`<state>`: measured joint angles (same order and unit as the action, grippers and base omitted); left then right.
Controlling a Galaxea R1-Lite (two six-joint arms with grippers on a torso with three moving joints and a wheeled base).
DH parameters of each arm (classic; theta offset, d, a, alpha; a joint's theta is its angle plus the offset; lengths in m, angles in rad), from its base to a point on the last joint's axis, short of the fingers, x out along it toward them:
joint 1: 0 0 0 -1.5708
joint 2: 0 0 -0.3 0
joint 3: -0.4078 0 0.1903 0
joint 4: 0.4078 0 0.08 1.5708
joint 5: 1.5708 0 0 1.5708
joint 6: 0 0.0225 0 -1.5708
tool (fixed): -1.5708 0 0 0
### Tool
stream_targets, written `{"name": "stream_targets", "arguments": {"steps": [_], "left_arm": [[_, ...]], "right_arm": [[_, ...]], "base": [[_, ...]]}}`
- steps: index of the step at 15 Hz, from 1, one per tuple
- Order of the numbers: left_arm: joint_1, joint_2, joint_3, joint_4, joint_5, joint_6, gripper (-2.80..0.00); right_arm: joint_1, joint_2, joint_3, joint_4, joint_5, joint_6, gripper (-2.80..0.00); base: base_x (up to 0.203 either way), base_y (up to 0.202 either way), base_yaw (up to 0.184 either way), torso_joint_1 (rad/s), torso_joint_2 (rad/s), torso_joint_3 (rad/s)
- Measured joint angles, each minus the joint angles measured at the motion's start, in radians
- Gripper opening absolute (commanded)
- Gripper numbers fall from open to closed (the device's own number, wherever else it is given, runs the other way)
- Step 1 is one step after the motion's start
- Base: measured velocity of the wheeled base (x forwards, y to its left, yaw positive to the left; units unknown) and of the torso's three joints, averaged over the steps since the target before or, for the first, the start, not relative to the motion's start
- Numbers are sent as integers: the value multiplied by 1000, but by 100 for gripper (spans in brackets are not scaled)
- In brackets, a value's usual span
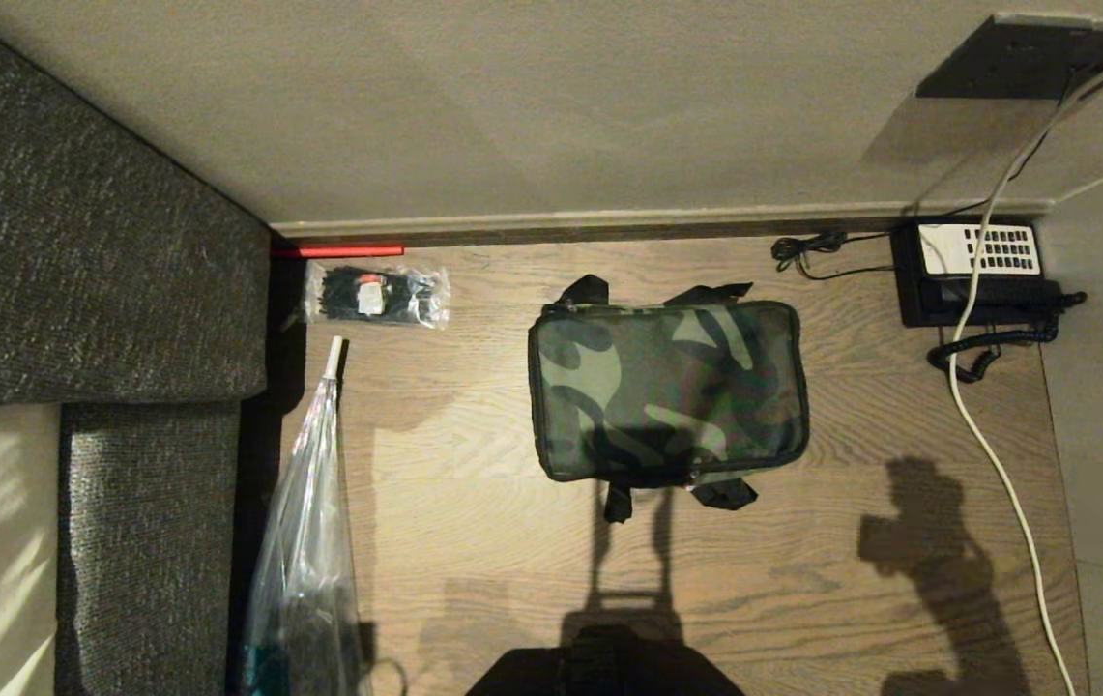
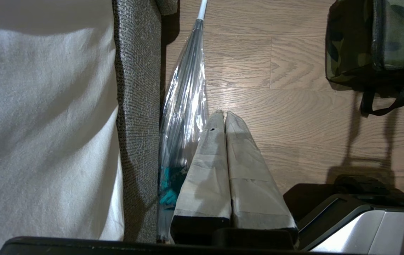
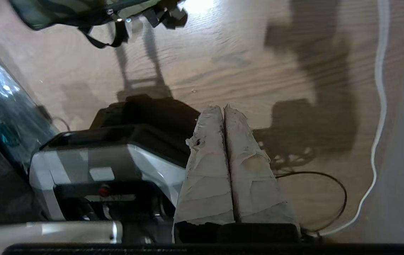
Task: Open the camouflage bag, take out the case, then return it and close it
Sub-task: Open the top of the storage box
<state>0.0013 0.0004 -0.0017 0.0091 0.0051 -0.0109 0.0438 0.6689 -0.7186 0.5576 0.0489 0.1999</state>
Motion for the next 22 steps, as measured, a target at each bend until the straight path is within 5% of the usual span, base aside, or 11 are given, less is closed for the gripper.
{"name": "stream_targets", "arguments": {"steps": [4, 8, 12, 18, 19, 22], "left_arm": [[0, 0, 0, 0, 0, -1, -280], [0, 0, 0, 0, 1, 0, -280], [0, 0, 0, 0, 0, 0, -280], [0, 0, 0, 0, 0, -1, -280], [0, 0, 0, 0, 0, 0, -280], [0, 0, 0, 0, 0, 0, -280]], "right_arm": [[56, 488, 43, -359, 13, 32, -280], [244, 836, 104, -771, 27, 90, -280], [389, 982, 130, -905, 27, 175, -280], [462, 1127, 203, -1184, -2, 194, -280], [470, 1154, 213, -1246, -20, 188, 0], [486, 1251, 219, -1425, -67, 136, 0]], "base": [[0, 0, 0, 0, 0, 0], [0, 0, 0, 0, 0, 0], [0, 0, 0, 0, 0, 0], [0, 0, 0, 0, 0, 0], [0, 0, 0, 0, 0, 0], [0, 0, 0, 0, 0, 0]]}}
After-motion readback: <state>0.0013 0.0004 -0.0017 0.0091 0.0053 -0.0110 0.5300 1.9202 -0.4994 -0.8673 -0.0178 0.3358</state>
